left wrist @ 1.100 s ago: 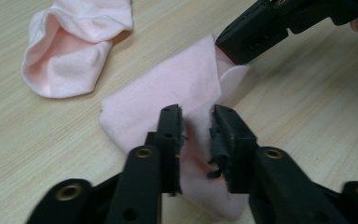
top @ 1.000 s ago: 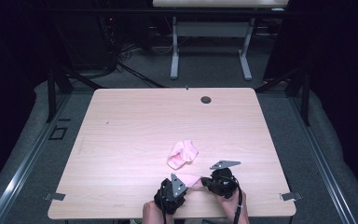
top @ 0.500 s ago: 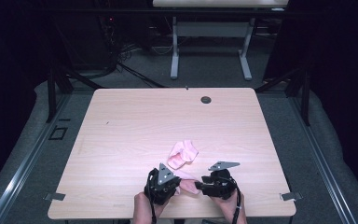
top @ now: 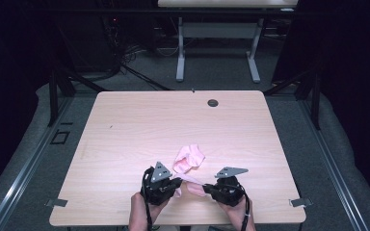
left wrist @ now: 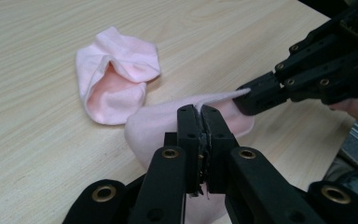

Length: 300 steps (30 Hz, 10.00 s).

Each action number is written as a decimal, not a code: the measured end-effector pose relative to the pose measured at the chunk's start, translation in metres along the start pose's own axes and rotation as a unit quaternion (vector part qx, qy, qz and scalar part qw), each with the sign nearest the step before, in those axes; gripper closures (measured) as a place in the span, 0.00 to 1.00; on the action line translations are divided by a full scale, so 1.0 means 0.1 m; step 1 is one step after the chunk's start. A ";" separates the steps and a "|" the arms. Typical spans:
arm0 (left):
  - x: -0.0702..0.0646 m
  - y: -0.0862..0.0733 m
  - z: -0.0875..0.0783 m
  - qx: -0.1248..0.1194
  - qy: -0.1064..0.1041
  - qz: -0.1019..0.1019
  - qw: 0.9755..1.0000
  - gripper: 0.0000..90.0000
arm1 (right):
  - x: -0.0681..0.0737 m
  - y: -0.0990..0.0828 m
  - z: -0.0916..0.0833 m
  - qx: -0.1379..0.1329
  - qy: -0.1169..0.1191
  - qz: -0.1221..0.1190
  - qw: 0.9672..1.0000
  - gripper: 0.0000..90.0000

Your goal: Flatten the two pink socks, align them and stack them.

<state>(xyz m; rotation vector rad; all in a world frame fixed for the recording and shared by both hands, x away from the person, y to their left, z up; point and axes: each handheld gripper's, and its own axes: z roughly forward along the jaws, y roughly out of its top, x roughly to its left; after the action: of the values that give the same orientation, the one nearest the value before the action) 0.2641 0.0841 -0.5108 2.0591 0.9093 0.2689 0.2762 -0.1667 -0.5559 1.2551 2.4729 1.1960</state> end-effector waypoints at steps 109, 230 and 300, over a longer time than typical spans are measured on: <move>0.38 -0.43 0.28 0.093 0.052 -0.082 0.991 0.71 | 0.22 -0.01 0.18 0.070 0.016 0.009 0.997 0.91; 0.97 0.03 0.75 0.083 0.004 -0.091 0.992 0.45 | -0.63 0.96 0.57 0.084 -0.070 -0.040 0.993 0.53; 1.03 -0.02 0.39 0.086 0.093 -0.056 0.990 0.47 | -0.51 0.79 0.50 0.101 -0.061 -0.054 0.991 0.73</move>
<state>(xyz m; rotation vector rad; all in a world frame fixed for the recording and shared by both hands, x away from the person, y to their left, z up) 0.3556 0.1312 -0.5500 2.1575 1.1943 0.3363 0.3804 -0.1471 -0.5472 1.1814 2.5853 0.8340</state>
